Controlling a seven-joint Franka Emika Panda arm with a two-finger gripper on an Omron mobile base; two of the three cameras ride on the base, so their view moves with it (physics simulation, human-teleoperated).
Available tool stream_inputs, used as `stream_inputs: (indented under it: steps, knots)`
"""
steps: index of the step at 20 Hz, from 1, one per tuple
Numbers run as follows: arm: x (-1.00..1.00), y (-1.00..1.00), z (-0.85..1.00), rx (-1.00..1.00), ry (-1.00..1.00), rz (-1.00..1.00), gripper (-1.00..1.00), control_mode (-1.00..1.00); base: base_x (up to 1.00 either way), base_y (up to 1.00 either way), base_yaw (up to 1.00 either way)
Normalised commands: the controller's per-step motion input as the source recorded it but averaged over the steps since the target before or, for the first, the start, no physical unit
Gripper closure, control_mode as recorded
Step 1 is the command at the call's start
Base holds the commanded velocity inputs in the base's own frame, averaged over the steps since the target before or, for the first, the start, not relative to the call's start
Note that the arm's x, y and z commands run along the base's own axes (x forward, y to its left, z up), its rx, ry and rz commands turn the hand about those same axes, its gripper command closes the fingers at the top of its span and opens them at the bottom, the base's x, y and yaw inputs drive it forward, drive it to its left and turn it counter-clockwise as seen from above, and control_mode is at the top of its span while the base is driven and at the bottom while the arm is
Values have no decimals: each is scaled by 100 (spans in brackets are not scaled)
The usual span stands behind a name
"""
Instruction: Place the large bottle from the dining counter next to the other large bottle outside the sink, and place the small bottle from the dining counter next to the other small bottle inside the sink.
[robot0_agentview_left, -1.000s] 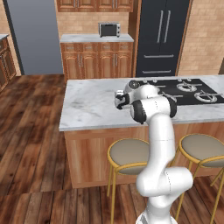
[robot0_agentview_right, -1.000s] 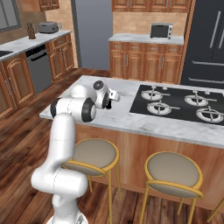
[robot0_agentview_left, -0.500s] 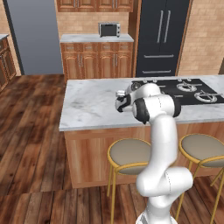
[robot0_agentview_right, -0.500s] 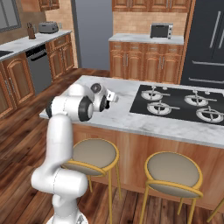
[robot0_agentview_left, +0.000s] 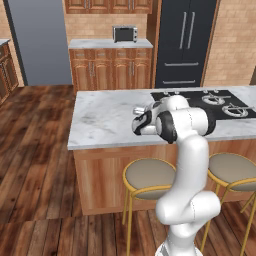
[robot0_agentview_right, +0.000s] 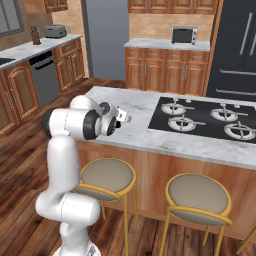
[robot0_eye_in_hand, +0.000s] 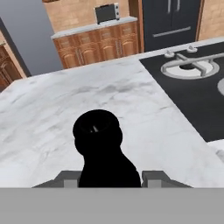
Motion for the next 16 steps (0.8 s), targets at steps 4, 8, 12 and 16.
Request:
stream_inputs:
  steps: [4,8,12,16]
  knots:
    - [-27,0,42,0,-5,0,100,-100,0,0,0]
    - [-11,0,69,0,-5,0,100,-100,0,0,0]
    - [-3,0,60,0,-2,0,100,-100,0,0,0]
    - [-34,0,24,0,0,0,100,-100,0,0,0]
